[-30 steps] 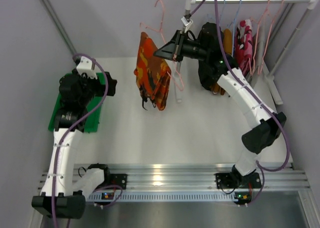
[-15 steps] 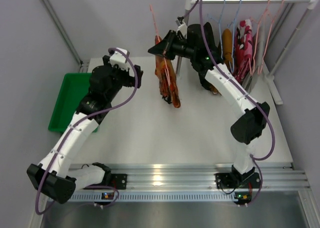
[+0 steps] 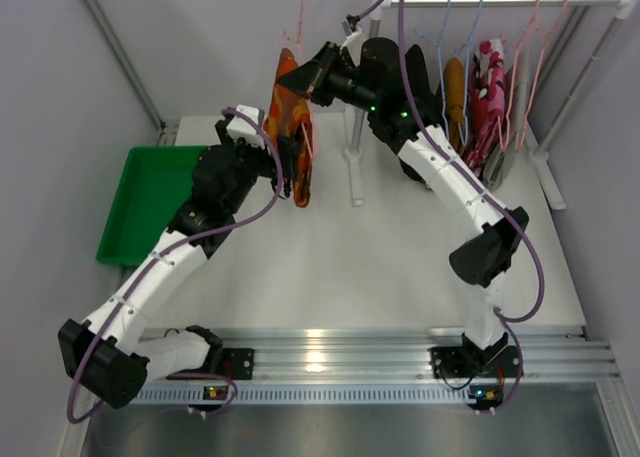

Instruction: Remove the trousers from the hanger

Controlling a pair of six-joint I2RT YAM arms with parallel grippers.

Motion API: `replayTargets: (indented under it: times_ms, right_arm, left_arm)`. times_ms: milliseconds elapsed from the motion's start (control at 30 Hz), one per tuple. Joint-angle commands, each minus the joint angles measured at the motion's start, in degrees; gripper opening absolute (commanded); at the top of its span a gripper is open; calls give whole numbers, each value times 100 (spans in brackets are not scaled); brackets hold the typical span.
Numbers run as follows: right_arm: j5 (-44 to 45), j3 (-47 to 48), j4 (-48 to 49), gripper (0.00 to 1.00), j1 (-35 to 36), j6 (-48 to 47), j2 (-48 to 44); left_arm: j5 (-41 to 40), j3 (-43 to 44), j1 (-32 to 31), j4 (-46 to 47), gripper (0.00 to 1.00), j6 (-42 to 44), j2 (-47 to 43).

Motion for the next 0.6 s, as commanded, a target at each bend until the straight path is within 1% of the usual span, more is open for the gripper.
replayTargets:
  times_ms: [0, 100, 300, 567]
  right_arm:
    - [279, 573, 969, 0, 56, 36, -135]
    - [209, 555, 934, 0, 65, 44, -144]
    - [217, 529, 943, 0, 108, 124, -187]
    - [340, 511, 758, 0, 135, -96, -293]
  left_arm:
    - [-134, 89, -38, 716, 99, 65, 99]
    - [-196, 212, -64, 812, 99, 179, 275]
    - [24, 485, -205, 979, 99, 250, 741]
    - [-29, 529, -267, 919, 99, 145, 812]
